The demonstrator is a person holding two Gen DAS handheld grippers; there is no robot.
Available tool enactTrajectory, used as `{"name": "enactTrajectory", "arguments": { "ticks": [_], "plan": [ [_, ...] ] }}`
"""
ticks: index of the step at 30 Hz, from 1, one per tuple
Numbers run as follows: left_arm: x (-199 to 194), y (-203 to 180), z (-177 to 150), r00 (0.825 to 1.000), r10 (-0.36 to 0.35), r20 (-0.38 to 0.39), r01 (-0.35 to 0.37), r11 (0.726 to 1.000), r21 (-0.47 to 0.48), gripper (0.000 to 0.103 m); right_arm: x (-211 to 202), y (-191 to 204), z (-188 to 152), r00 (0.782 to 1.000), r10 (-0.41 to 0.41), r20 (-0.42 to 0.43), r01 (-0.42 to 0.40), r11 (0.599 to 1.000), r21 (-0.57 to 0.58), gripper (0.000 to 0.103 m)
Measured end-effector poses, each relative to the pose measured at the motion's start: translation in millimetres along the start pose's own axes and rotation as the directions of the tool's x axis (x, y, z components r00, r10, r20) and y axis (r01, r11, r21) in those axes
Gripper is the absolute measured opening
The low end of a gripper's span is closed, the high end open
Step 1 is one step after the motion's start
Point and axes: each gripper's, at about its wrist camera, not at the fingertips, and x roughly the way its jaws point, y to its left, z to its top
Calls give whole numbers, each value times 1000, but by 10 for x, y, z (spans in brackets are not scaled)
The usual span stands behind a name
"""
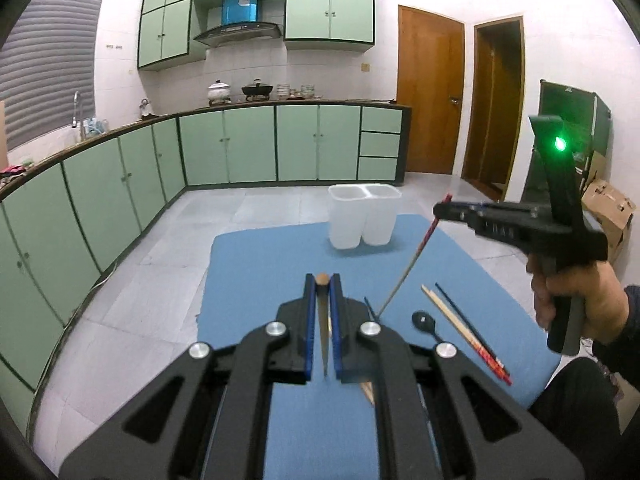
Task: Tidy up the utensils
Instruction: 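Lift both chopsticks and carry them over the white utensil holder with both tools, then open both tools to drop the chopsticks into the white holder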
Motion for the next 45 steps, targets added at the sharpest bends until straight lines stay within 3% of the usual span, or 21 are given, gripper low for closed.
{"name": "enactTrajectory", "arguments": {
  "ticks": [12,17,26,32,37,45],
  "plan": [
    [698,81,751,994,-103,-23,103,995,0,6,54,-245,487,999,36,-37,-36,999,-6,6],
    [1035,28,1289,990,-140,-11,141,990,14,6,114,-541,934,1000,-7,-30,6,1000,-14,6],
    [1596,-324,2339,986,-146,76,140,987,80,6,357,-1038,1928,996,-73,41,73,997,4,6],
    [2062,-376,2834,985,-133,114,129,991,47,6,731,-1352,2224,992,-117,44,117,993,9,6],
    [2550,-430,2903,987,-124,100,121,992,33,6,1104,-1563,2167,991,-136,11,136,991,0,6],
    [3265,-412,2383,993,-117,-15,117,993,20,6,1615,-1814,1728,987,-132,-95,134,991,17,8]
  ]
}}
